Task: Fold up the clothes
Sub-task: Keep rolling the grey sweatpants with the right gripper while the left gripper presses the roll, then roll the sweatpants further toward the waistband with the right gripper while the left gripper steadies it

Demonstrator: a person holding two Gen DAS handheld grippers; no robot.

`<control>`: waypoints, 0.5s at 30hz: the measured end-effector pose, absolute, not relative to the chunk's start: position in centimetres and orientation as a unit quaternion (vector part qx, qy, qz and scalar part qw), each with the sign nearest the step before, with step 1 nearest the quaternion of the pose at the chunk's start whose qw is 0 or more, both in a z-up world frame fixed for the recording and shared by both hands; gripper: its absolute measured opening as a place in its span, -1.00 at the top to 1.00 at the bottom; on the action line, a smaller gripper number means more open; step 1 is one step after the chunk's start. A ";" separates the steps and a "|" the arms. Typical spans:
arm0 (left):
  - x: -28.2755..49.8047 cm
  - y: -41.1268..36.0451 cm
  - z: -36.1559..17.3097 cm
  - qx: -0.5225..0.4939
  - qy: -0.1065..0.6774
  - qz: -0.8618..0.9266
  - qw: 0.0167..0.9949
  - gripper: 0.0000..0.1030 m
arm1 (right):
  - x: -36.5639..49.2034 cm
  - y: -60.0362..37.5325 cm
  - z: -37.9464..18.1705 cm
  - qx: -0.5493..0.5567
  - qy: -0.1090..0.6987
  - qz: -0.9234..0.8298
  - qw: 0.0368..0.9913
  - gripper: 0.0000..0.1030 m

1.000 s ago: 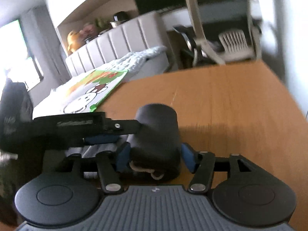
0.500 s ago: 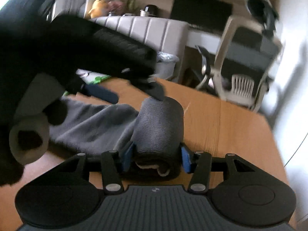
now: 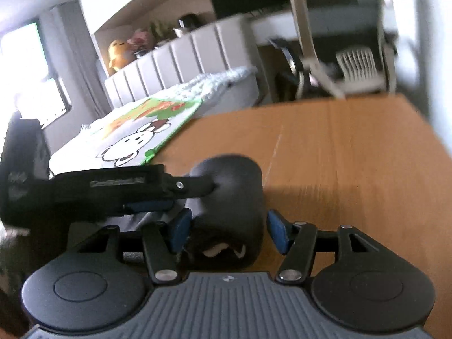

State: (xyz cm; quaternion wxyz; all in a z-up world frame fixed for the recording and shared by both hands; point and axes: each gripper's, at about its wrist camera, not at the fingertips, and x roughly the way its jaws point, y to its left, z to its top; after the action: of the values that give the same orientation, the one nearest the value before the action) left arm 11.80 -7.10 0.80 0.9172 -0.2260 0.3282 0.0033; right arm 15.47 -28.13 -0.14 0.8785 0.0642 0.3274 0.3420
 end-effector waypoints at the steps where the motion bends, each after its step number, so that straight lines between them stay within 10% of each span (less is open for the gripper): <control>1: 11.7 -7.2 0.9 -0.224 0.328 0.003 0.917 -0.73 | 15.6 -27.8 -0.3 0.058 0.328 0.338 0.880 -0.06; 15: 10.1 -6.6 2.7 -0.223 0.306 -0.009 0.926 -0.74 | 8.2 -19.9 0.8 -0.251 0.191 0.289 0.904 0.14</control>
State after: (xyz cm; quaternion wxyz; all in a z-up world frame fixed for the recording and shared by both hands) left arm 10.09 -6.62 2.68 0.9255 -0.2233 0.3058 -0.0093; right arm 8.16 -19.92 0.75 0.9036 -0.2513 0.1915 0.2893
